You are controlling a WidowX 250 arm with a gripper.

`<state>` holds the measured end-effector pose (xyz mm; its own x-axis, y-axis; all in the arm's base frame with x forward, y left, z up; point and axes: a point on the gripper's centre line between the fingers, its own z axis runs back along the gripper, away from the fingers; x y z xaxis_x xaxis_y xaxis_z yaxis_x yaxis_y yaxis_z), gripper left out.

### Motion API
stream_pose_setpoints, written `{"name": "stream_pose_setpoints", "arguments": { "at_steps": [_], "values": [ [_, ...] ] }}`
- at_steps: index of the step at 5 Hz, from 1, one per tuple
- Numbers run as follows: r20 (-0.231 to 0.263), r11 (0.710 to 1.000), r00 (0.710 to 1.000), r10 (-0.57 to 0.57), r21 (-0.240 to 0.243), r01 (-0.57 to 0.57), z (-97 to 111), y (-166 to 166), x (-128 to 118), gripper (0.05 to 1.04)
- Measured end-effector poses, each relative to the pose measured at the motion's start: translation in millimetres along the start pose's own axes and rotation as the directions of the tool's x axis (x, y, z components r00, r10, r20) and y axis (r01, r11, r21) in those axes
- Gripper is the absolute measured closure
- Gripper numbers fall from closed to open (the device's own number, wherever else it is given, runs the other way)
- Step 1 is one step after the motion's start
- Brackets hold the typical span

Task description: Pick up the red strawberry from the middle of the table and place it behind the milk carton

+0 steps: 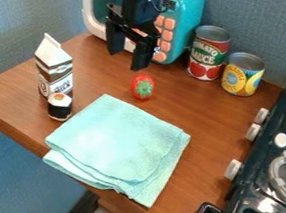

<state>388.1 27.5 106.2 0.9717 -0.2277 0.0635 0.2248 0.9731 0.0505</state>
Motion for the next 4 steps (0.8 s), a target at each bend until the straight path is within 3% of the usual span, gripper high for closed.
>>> {"name": "stream_pose_setpoints", "arguments": {
  "at_steps": [1, 2, 3, 4],
  "values": [
    [-0.042, 1.0, 0.999, 0.005, -0.015, -0.006, -17, -2, -4, 0.079],
    [0.004, 0.995, 0.995, 0.097, -0.036, -0.097, -27, -8, -7, 0.079],
    [0.123, 0.962, 0.955, 0.271, -0.054, -0.266, -18, -11, -8, 0.079],
    [0.179, 0.893, 0.875, 0.45, -0.066, -0.446, -18, -7, -3, 0.079]
  ]
}}
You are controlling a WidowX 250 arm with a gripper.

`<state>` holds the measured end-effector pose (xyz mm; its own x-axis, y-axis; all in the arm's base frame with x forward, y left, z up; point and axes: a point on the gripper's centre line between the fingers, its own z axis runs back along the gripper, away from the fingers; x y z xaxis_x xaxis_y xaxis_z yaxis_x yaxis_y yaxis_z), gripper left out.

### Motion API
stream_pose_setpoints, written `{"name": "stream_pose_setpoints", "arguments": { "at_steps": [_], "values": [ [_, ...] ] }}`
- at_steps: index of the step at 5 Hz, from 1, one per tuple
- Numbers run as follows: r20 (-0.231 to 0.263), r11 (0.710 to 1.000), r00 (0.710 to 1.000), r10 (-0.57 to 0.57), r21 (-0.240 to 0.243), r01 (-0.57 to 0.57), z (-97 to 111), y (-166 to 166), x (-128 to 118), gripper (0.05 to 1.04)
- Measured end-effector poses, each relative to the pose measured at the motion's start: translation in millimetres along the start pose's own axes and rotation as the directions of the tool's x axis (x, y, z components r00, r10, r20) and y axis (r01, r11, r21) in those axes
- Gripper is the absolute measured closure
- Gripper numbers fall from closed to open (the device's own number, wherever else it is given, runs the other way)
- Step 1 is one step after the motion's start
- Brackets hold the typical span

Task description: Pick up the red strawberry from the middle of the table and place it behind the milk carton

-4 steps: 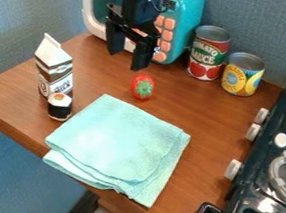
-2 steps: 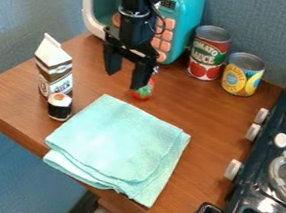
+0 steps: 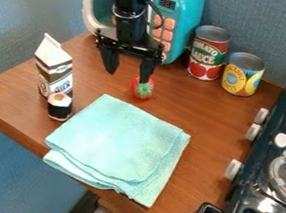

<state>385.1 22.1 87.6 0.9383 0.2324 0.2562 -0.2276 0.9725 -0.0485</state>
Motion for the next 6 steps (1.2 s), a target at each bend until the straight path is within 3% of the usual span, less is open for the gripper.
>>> {"name": "stream_pose_setpoints", "arguments": {
  "at_steps": [1, 2, 3, 4, 5, 6],
  "values": [
    [0.033, 0.986, 0.985, 0.167, 0.01, -0.167, 3, 1, 10, 0.079],
    [-0.01, 0.965, 0.966, 0.257, -0.052, -0.257, -4, -4, 22, 0.079],
    [-0.036, 0.931, 0.933, 0.357, -0.061, -0.359, -8, 10, 31, 0.079],
    [-0.071, 0.909, 0.909, 0.41, -0.042, -0.414, -16, 12, 34, 0.079],
    [-0.082, 0.898, 0.894, 0.44, 0.007, -0.441, -23, 18, 33, 0.079],
    [-0.079, 0.889, 0.886, 0.457, 0.008, -0.458, -23, 16, 33, 0.079]
  ]
}}
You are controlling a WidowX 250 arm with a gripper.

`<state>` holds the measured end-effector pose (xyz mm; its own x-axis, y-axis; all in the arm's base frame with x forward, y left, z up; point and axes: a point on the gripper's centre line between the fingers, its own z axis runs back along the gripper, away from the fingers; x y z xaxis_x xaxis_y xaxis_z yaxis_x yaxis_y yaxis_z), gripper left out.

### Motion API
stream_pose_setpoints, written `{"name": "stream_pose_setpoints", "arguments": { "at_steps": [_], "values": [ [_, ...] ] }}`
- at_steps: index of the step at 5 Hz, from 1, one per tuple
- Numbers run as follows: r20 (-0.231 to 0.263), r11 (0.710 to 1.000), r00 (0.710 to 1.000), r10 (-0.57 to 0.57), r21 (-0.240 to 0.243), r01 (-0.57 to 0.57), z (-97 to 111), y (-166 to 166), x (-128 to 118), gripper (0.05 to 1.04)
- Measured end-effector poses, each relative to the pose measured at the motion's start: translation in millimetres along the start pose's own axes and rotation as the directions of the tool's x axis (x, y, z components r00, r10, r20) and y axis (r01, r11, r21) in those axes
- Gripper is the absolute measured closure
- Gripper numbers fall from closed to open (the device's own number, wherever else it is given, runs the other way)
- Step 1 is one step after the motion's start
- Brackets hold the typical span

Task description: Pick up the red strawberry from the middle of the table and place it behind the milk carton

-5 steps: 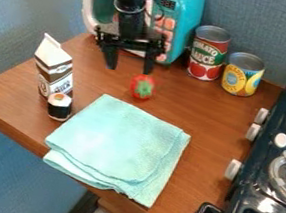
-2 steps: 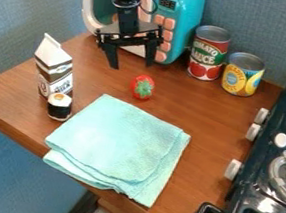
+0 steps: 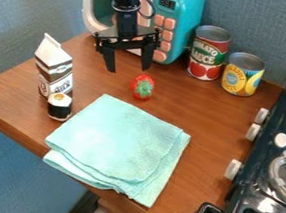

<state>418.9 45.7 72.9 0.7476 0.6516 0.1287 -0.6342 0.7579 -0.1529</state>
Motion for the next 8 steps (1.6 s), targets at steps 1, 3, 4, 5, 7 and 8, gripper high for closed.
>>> {"name": "stream_pose_setpoints", "arguments": {
  "at_steps": [1, 3, 4, 5, 7, 8],
  "values": [
    [-0.005, 1.0, 1.0, 0.015, 0.011, -0.015, -7, -6, -5, 0.079],
    [-0.011, 0.997, 0.997, 0.075, 0.025, -0.075, -21, -14, -12, 0.079],
    [-0.008, 0.994, 0.995, 0.099, 0.048, -0.099, -24, -14, -7, 0.079],
    [-0.02, 0.988, 0.991, 0.131, 0.089, -0.128, -35, -11, -8, 0.079],
    [-0.029, 0.983, 0.99, 0.14, 0.122, -0.136, -48, -17, -8, 0.113],
    [-0.073, 0.994, 0.995, 0.064, 0.088, -0.058, -44, -24, -10, 0.232]
  ]
}}
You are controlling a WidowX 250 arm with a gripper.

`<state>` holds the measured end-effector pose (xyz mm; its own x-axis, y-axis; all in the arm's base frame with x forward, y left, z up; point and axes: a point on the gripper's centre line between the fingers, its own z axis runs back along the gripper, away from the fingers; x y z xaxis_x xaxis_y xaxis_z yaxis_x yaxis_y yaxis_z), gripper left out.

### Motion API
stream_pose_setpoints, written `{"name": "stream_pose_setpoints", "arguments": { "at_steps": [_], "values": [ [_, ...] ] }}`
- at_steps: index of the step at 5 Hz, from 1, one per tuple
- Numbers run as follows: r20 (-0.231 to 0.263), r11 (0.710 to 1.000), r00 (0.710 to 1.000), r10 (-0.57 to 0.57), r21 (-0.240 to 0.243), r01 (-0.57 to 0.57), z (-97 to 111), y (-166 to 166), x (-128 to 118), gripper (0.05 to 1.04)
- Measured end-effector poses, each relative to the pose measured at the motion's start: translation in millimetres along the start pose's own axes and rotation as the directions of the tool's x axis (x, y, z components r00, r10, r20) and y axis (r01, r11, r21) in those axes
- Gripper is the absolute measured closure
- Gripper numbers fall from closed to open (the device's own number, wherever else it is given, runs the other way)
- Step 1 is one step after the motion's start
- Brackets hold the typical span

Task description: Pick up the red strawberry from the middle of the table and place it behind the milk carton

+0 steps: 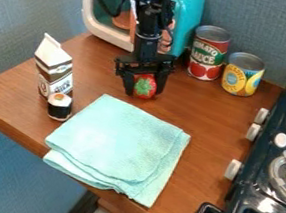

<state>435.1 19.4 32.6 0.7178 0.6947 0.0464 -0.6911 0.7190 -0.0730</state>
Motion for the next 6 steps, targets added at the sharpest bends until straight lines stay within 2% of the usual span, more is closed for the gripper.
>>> {"name": "stream_pose_setpoints", "arguments": {
  "at_steps": [1, 2, 4, 5, 6],
  "values": [
    [-0.036, 0.989, 0.989, -0.145, 0.003, 0.145, 10, -4, 1, 0.232],
    [-0.099, 0.941, 0.936, -0.337, 0.007, 0.339, 11, -14, 10, 0.232],
    [-0.187, 0.802, 0.794, -0.579, 0.048, 0.596, 35, -4, 14, 0.232],
    [-0.258, 0.767, 0.755, -0.603, 0.073, 0.638, 28, 13, 12, 0.232],
    [-0.289, 0.758, 0.747, -0.599, 0.097, 0.645, 32, 35, 23, 0.232]
  ]
}}
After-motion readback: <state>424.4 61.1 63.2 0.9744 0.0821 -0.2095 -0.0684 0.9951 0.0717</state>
